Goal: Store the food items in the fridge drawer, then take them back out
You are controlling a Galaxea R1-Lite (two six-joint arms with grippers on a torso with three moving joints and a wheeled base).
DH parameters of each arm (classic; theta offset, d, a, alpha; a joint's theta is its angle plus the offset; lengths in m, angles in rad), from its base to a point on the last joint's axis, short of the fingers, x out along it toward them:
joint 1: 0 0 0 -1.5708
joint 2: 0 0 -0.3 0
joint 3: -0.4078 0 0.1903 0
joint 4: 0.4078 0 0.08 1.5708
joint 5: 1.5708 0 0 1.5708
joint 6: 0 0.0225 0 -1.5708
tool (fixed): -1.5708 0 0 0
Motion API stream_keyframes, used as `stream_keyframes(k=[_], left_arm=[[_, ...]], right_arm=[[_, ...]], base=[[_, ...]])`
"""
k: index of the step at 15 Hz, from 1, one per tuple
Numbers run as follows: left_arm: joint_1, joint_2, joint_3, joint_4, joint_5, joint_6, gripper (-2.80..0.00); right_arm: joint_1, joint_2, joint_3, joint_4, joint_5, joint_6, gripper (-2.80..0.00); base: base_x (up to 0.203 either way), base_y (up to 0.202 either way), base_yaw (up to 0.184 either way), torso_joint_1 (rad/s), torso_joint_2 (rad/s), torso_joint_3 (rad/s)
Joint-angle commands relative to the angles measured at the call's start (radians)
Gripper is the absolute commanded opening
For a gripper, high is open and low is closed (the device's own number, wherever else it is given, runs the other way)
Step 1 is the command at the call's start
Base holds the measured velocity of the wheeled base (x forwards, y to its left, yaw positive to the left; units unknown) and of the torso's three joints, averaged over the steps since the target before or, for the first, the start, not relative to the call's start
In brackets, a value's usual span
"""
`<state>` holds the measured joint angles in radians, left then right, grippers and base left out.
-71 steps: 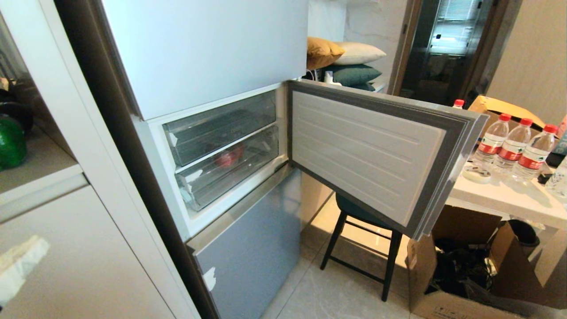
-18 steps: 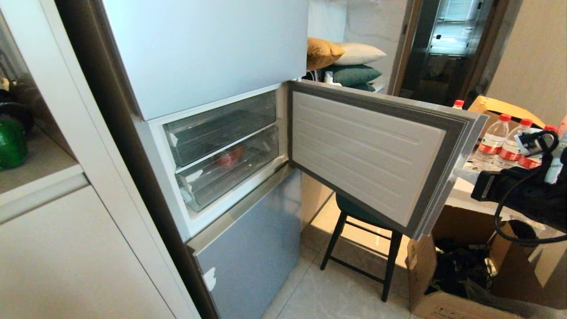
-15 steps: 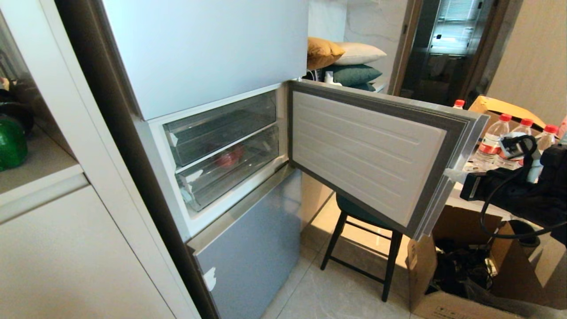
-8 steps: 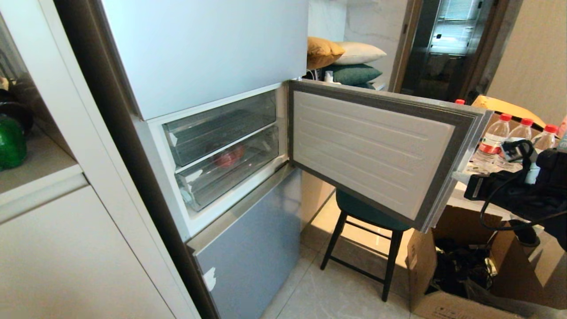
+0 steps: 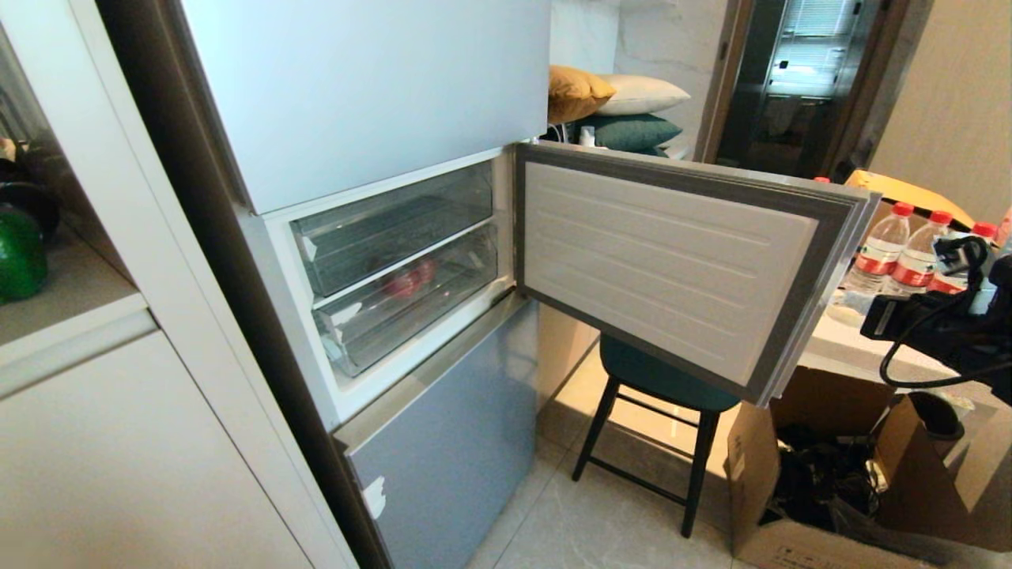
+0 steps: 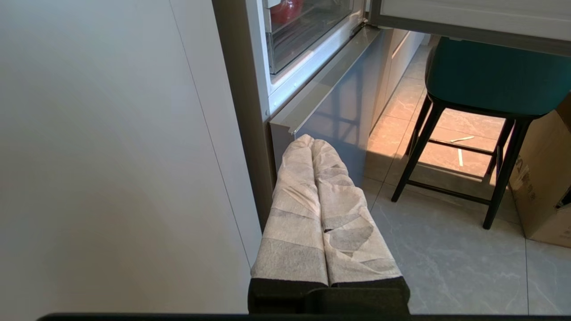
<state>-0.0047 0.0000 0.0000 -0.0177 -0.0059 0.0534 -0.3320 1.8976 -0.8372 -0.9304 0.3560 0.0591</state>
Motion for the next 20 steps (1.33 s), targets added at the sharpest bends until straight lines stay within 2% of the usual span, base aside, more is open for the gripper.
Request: stream_keyframes(k=[1,11,13,17,19,20], left_arm=[[0.0,0.0,0.011,-0.001,0.001,0.0,-2.8],[0.0,0.0,0.011,-0.001,0.001,-0.001,-2.8],[0.0,0.0,0.011,-0.001,0.001,-0.001,-2.8],[0.0,0.001,0.011,-0.001,0.001,-0.001,-2.8],[0.0,0.0,0.011,-0.001,0.001,-0.001,-2.8],[0.0,0.0,0.011,0.0,0.001,-0.001,-2.8]], right_arm=[[-0.019,0.033,-0.029,-0.005,0.003,0.001,-2.8],[-0.112,0.139,-0.156,-0.005,0.011,-0.004,-2.8],[-0.116,0.104,-0.117,-0.009,0.046,-0.006,-2.8],[-0.108,-0.039,0.037,-0.011,0.064,-0.012,-2.8],[-0.107,-0.024,0.024,-0.012,0.076,-0.01,-2.8],[-0.107,-0.01,0.015,-0.018,0.114,-0.01,-2.8]], base=[[0.0,0.0,0.0,0.0,0.0,0.0],[0.0,0.0,0.0,0.0,0.0,0.0],[0.0,0.0,0.0,0.0,0.0,0.0],[0.0,0.0,0.0,0.0,0.0,0.0],[0.0,0.0,0.0,0.0,0.0,0.0],[0.0,0.0,0.0,0.0,0.0,0.0]])
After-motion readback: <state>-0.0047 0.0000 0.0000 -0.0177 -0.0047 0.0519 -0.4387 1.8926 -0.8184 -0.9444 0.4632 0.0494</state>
